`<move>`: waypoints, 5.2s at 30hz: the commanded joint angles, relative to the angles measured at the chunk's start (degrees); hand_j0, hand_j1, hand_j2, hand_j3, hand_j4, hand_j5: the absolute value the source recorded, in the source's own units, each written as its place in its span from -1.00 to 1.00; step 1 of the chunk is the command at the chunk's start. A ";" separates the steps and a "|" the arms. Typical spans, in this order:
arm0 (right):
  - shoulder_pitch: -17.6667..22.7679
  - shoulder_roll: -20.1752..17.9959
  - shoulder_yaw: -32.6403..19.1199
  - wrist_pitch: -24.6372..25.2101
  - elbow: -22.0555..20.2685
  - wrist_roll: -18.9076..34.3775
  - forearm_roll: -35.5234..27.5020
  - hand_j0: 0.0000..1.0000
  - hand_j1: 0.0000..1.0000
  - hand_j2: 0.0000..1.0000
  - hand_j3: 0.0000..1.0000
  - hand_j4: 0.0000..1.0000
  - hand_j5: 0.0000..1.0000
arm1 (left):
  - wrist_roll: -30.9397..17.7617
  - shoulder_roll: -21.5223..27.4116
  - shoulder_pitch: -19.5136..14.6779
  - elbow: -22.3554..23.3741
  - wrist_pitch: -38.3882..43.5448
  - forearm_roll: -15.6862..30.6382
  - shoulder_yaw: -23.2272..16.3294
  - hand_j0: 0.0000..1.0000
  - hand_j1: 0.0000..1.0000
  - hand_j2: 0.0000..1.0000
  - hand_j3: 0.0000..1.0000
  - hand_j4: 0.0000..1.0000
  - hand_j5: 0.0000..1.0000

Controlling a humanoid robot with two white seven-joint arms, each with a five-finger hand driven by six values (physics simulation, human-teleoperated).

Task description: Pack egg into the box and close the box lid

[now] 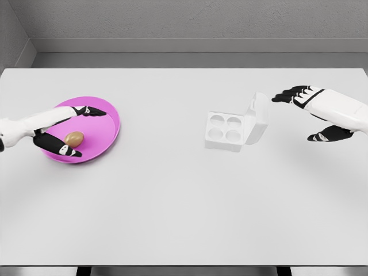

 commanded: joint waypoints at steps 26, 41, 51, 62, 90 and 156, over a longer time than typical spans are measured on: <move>0.88 -0.68 0.00 0.06 0.07 -0.03 -0.27 1.00 1.00 1.00 1.00 1.00 1.00 | 0.01 -6.82 0.97 5.02 4.34 -20.28 3.10 0.76 0.76 0.76 0.76 0.76 0.76; 0.97 -0.76 0.36 0.06 0.07 -0.03 -0.27 1.00 1.00 1.00 1.00 1.00 1.00 | 0.01 -8.40 0.88 5.72 4.34 -27.66 3.10 0.71 0.71 0.71 0.71 0.71 0.71; 0.97 -0.68 0.44 0.06 0.25 -0.03 -0.27 1.00 1.00 1.00 1.00 1.00 1.00 | 0.01 -9.10 0.88 6.16 4.34 -28.89 2.92 0.65 0.65 0.65 0.65 0.65 0.65; 1.58 -0.85 0.44 0.06 2.09 -0.03 -0.27 1.00 1.00 1.00 1.00 1.00 1.00 | 0.01 -9.37 1.05 6.60 4.34 -29.24 2.92 0.59 0.59 0.59 0.59 0.59 0.59; -3.08 4.68 9.50 0.59 14.39 -0.47 -0.44 1.00 1.00 1.00 1.00 1.00 1.00 | 0.01 -9.46 1.23 7.83 4.34 -28.98 2.83 0.17 0.17 0.17 0.17 0.17 0.17; -6.06 5.39 11.52 0.41 18.62 -0.03 -0.44 1.00 1.00 1.00 1.00 1.00 1.00 | 0.01 -24.13 -2.29 0.89 3.46 -27.48 3.18 -0.22 -0.22 -0.22 -0.22 -0.22 -0.22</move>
